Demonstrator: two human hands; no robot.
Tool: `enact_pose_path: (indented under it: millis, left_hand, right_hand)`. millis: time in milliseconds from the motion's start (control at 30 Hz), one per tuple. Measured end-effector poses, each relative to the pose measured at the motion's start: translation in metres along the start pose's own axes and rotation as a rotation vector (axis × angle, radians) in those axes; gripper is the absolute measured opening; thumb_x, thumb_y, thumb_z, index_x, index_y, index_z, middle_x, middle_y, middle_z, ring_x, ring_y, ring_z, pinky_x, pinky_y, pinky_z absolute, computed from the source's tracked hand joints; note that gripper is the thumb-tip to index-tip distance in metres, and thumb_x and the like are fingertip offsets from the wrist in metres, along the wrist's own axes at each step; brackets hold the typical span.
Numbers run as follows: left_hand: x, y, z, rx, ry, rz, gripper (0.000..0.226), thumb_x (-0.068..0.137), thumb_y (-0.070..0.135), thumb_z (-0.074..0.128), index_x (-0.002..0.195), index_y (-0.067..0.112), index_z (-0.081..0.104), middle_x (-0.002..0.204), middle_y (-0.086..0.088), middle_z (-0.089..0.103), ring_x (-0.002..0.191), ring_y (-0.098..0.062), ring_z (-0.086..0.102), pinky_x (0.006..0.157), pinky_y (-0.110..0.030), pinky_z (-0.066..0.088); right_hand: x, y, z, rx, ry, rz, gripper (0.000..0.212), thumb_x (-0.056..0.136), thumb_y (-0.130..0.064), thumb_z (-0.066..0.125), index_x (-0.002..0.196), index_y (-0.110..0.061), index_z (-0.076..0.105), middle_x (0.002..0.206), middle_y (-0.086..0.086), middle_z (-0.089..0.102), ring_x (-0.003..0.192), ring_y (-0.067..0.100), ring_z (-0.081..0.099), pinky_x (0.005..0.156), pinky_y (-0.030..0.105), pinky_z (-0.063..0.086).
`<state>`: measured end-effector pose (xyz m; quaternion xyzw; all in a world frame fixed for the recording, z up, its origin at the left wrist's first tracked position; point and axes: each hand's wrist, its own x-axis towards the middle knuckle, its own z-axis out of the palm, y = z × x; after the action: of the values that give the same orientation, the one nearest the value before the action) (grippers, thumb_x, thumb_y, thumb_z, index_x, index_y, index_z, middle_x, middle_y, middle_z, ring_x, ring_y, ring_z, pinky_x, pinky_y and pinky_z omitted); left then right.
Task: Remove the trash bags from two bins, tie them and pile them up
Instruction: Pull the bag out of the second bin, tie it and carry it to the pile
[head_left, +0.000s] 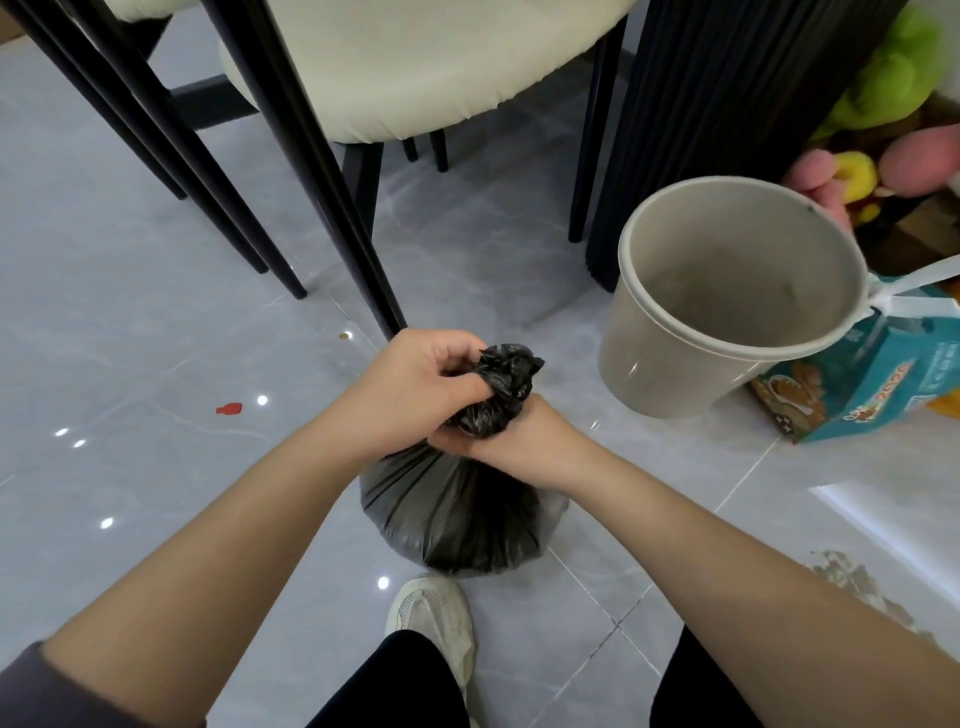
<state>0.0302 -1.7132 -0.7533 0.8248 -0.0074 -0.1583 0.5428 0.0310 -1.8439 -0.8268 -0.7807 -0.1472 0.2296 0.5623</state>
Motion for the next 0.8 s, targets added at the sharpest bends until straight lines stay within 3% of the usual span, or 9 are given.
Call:
enact_pose_path:
  millis: [133, 200, 267, 433, 567, 633, 700, 733, 800]
  left_hand:
    - [-0.001, -0.003, -0.006, -0.14, 0.048, -0.023, 0.019, 0.085, -0.01, 0.055, 0.081, 0.005, 0.066, 0.076, -0.008, 0.068, 0.068, -0.013, 0.065, 0.065, -0.023, 0.055]
    - [-0.001, -0.007, -0.009, -0.174, 0.092, -0.058, 0.018, 0.086, -0.011, 0.052, 0.084, 0.002, 0.064, 0.073, -0.01, 0.067, 0.061, -0.019, 0.063, 0.058, -0.027, 0.054]
    - [0.0, -0.015, -0.015, -0.191, 0.146, -0.076, 0.02, 0.088, -0.011, 0.05, 0.083, 0.004, 0.062, 0.064, -0.005, 0.067, 0.05, -0.016, 0.058, 0.049, -0.023, 0.05]
    - [0.0, -0.036, -0.025, -0.065, 0.241, 0.01, 0.039, 0.085, -0.02, 0.044, 0.08, 0.014, 0.063, 0.063, 0.005, 0.063, 0.046, -0.002, 0.05, 0.046, -0.015, 0.041]
    - [-0.004, -0.044, -0.03, 0.059, 0.238, 0.081, 0.057, 0.083, -0.02, 0.047, 0.075, 0.033, 0.065, 0.07, 0.014, 0.066, 0.06, -0.002, 0.057, 0.059, -0.016, 0.046]
    - [-0.004, -0.043, -0.033, -0.019, 0.185, 0.015, 0.047, 0.085, -0.019, 0.043, 0.083, 0.024, 0.063, 0.078, 0.007, 0.066, 0.06, -0.005, 0.059, 0.055, -0.019, 0.048]
    - [-0.008, -0.031, -0.029, -0.237, 0.029, -0.217, 0.018, 0.095, 0.003, 0.045, 0.099, 0.014, 0.057, 0.093, -0.012, 0.062, 0.063, -0.017, 0.062, 0.048, -0.027, 0.05]
    - [-0.009, -0.025, -0.027, -0.298, -0.073, -0.348, 0.015, 0.097, 0.022, 0.046, 0.105, 0.013, 0.054, 0.092, -0.015, 0.062, 0.063, -0.022, 0.062, 0.047, -0.029, 0.05]
    - [-0.011, -0.021, -0.021, -0.178, -0.214, -0.473, 0.037, 0.091, 0.048, 0.049, 0.101, 0.012, 0.055, 0.076, -0.01, 0.063, 0.056, -0.023, 0.059, 0.044, -0.027, 0.048]
  right_hand:
    - [0.001, 0.0, -0.004, 0.081, -0.008, 0.079, 0.021, 0.087, -0.029, 0.062, 0.107, -0.023, 0.067, 0.111, -0.004, 0.069, 0.109, 0.008, 0.06, 0.102, 0.038, 0.045]
    - [-0.001, -0.005, -0.005, 0.139, -0.081, 0.068, 0.017, 0.093, -0.018, 0.056, 0.105, -0.016, 0.068, 0.11, -0.006, 0.068, 0.107, 0.001, 0.059, 0.102, 0.022, 0.042]
    - [-0.005, -0.012, -0.009, 0.218, -0.127, 0.053, 0.018, 0.095, -0.01, 0.051, 0.093, -0.012, 0.069, 0.099, -0.01, 0.068, 0.097, -0.006, 0.061, 0.091, 0.008, 0.041]
    - [-0.01, -0.022, -0.02, 0.357, -0.189, 0.16, 0.028, 0.092, -0.012, 0.047, 0.065, -0.017, 0.049, 0.064, -0.009, 0.051, 0.061, 0.005, 0.049, 0.063, 0.019, 0.037]
    - [-0.008, -0.02, -0.02, 0.37, -0.194, 0.152, 0.036, 0.098, -0.023, 0.038, 0.063, -0.02, 0.042, 0.063, -0.006, 0.041, 0.059, 0.01, 0.037, 0.059, 0.028, 0.029]
    - [-0.007, -0.016, -0.019, 0.221, -0.146, 0.147, 0.038, 0.098, -0.021, 0.039, 0.06, -0.022, 0.041, 0.06, -0.01, 0.04, 0.06, 0.01, 0.037, 0.062, 0.029, 0.029]
    - [-0.006, -0.012, -0.016, 0.01, -0.136, 0.113, 0.039, 0.097, -0.023, 0.041, 0.058, -0.023, 0.041, 0.06, -0.01, 0.042, 0.063, 0.01, 0.04, 0.067, 0.031, 0.034]
    - [-0.006, -0.009, -0.013, -0.092, -0.142, 0.08, 0.038, 0.096, -0.026, 0.041, 0.059, -0.023, 0.042, 0.061, -0.009, 0.044, 0.064, 0.011, 0.043, 0.07, 0.034, 0.037]
    - [-0.006, -0.005, -0.006, -0.299, -0.136, 0.005, 0.035, 0.094, -0.034, 0.037, 0.06, -0.024, 0.04, 0.068, -0.003, 0.049, 0.072, 0.018, 0.051, 0.076, 0.04, 0.041]
